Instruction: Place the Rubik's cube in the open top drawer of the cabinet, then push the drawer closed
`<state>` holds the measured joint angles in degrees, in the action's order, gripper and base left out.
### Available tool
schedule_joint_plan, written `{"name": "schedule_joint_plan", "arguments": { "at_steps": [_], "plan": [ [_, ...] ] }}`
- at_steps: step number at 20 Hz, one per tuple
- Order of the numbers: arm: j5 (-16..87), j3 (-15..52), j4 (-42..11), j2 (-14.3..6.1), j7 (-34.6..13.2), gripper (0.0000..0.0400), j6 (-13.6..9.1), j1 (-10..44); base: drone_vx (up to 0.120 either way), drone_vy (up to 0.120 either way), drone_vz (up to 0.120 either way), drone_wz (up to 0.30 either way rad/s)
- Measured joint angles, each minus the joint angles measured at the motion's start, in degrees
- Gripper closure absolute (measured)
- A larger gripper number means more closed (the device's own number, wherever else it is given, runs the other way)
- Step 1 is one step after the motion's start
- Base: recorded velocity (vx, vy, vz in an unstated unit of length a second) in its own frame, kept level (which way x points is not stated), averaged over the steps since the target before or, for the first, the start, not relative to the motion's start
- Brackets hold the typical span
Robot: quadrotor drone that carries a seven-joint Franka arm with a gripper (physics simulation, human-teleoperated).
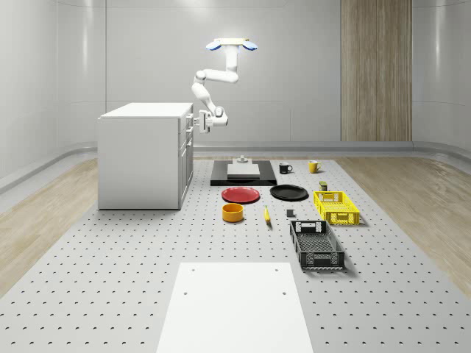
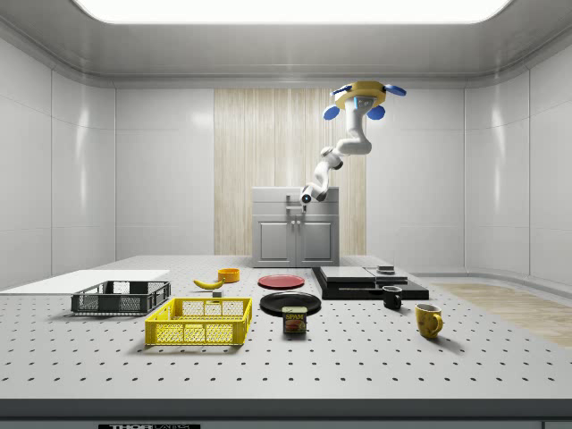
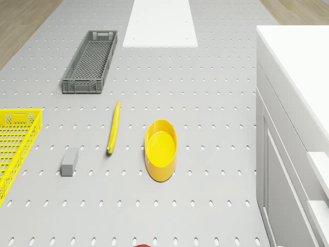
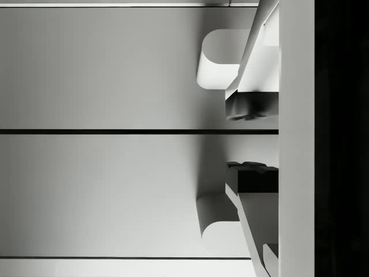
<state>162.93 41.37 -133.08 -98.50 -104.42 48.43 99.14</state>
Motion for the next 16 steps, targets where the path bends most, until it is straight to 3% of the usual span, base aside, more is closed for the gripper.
{"name": "schedule_joint_plan", "arguments": {
  "at_steps": [16],
  "plan": [
    [0.00,0.00,0.00,0.00,0.00,0.0295,0.00,0.00,0.000,0.000,0.000,0.000]
  ]
}}
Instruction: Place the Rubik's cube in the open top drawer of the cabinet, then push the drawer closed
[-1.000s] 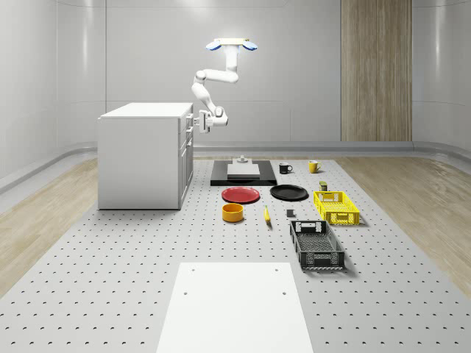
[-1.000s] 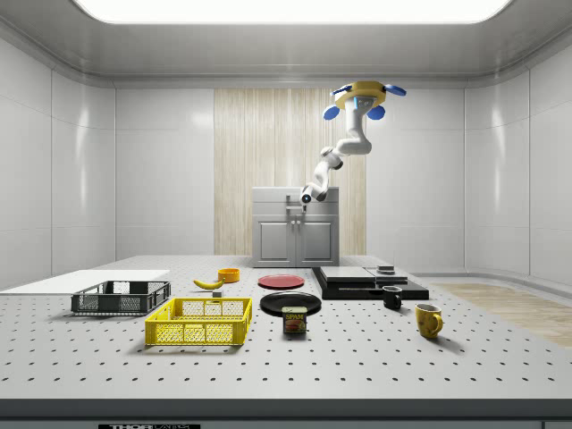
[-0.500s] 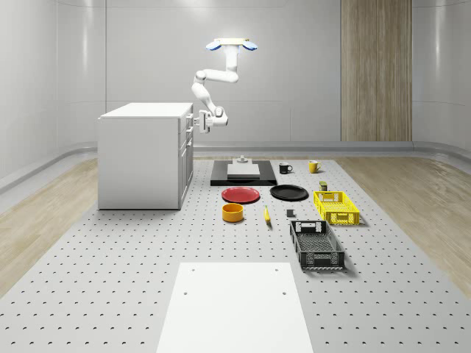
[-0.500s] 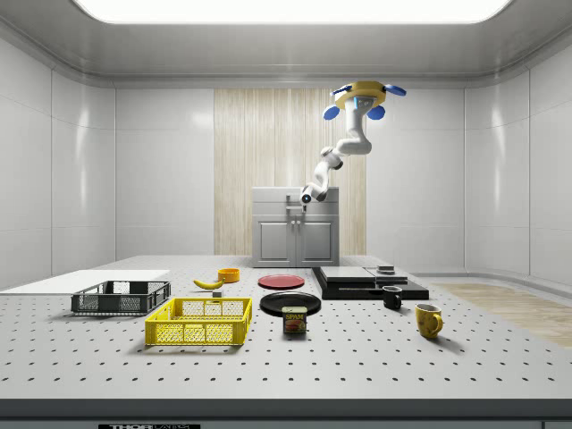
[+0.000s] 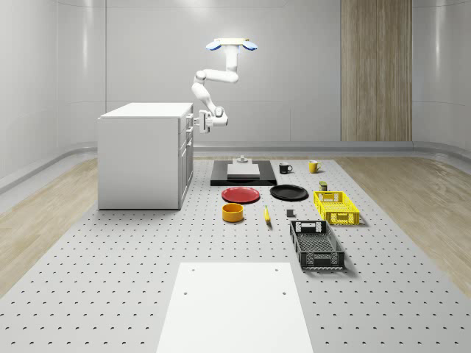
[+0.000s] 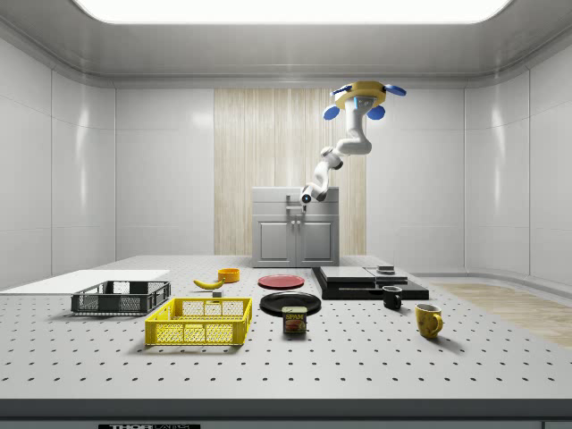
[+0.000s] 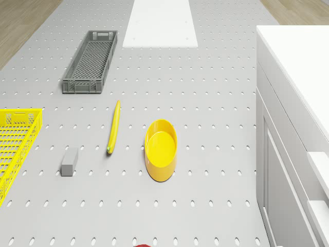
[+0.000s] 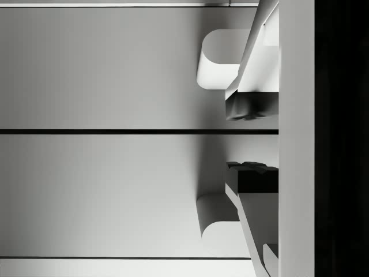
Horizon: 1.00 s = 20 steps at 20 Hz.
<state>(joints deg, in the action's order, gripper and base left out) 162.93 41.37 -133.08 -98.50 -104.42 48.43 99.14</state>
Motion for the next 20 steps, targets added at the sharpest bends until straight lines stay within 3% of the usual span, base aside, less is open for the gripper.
{"name": "schedule_joint_plan", "arguments": {
  "at_steps": [20],
  "plan": [
    [0.00,0.00,0.00,0.00,0.00,0.0295,0.00,0.00,0.000,0.000,0.000,0.000]
  ]
}}
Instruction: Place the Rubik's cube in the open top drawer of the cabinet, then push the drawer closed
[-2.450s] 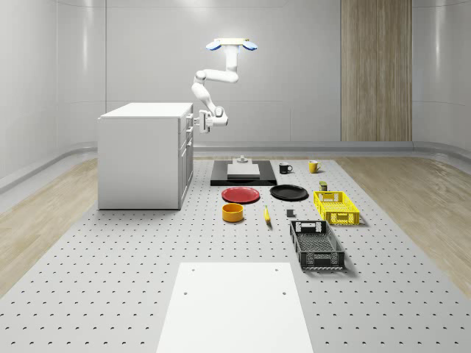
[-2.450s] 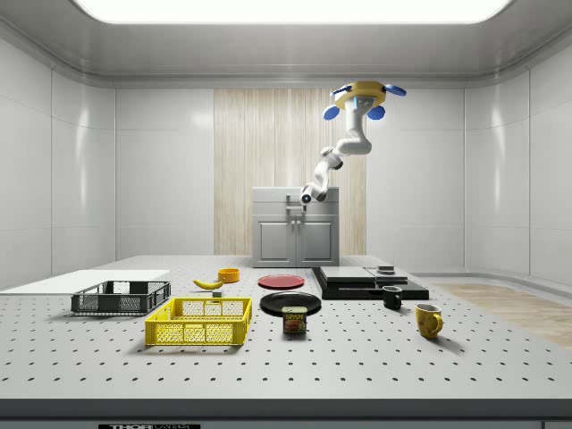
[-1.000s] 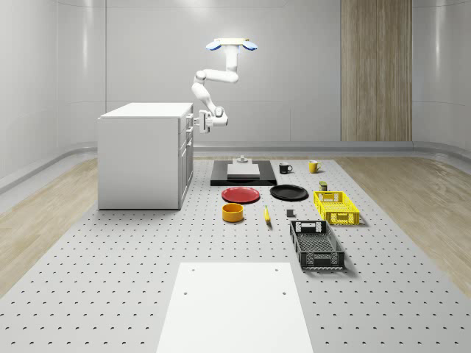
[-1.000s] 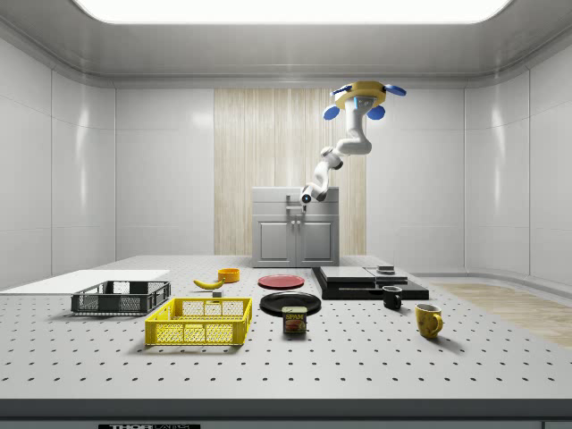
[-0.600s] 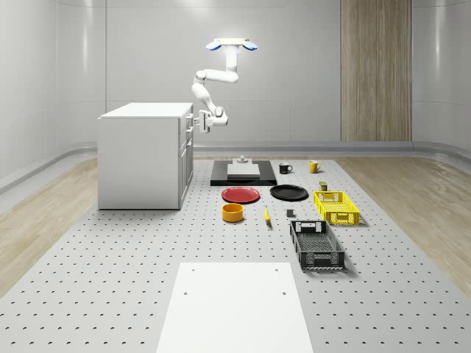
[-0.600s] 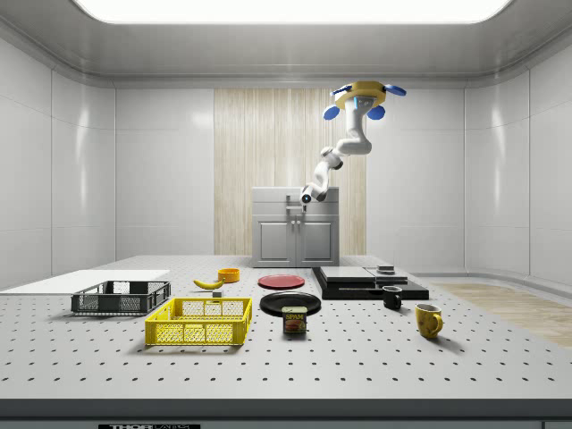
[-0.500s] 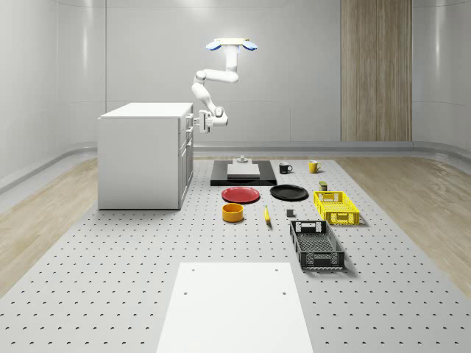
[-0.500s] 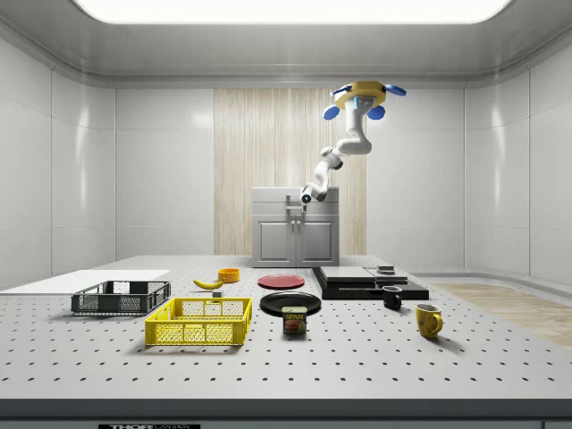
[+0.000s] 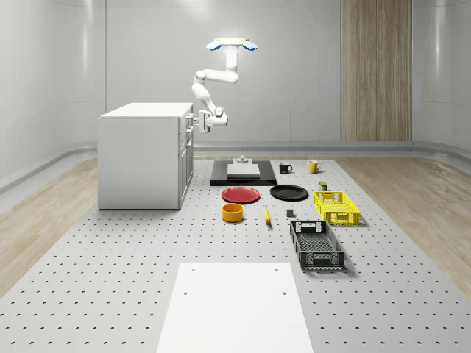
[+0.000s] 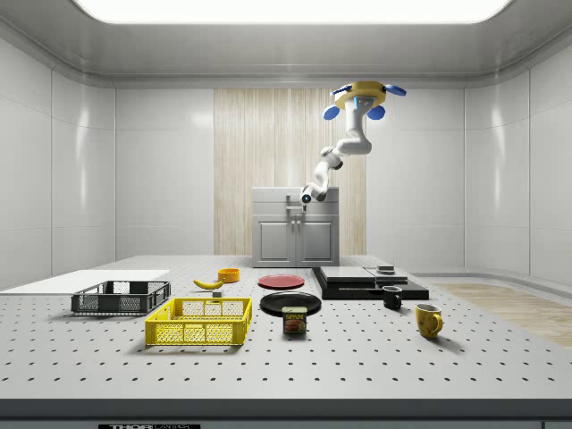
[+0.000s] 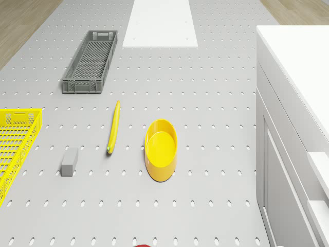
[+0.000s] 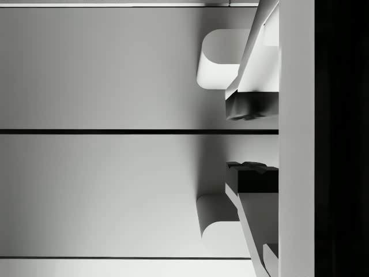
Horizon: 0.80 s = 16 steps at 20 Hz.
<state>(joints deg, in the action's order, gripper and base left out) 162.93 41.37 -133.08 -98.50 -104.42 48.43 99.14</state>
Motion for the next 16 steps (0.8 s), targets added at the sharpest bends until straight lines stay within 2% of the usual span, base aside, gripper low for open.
{"name": "schedule_joint_plan", "arguments": {
  "at_steps": [16],
  "plan": [
    [0.00,0.00,0.00,0.00,0.00,0.0295,0.00,0.00,0.000,0.000,0.000,0.000]
  ]
}}
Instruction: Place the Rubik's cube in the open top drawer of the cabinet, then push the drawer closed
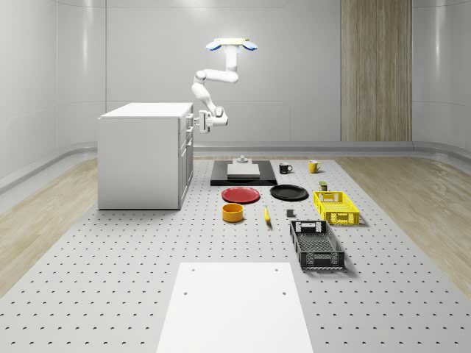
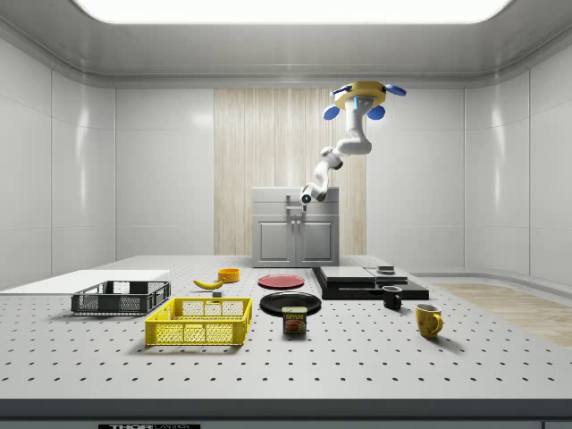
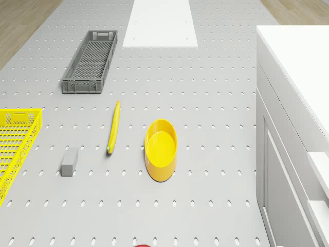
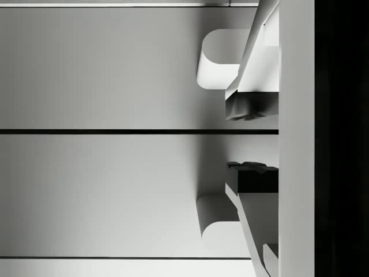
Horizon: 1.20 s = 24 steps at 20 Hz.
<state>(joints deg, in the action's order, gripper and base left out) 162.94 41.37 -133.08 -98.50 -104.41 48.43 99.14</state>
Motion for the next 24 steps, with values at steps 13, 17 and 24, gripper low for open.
{"name": "schedule_joint_plan", "arguments": {
  "at_steps": [13,17,24],
  "plan": [
    [0.04,0.00,0.02,0.05,0.02,0.0295,-0.02,-0.01,0.000,0.000,0.000,0.000],
    [0.04,0.00,0.02,0.05,0.02,0.0295,-0.02,-0.01,0.000,0.000,0.000,0.000],
    [0.00,0.00,0.00,0.00,0.00,0.0295,0.00,0.00,0.000,0.000,0.000,0.000]
  ]
}}
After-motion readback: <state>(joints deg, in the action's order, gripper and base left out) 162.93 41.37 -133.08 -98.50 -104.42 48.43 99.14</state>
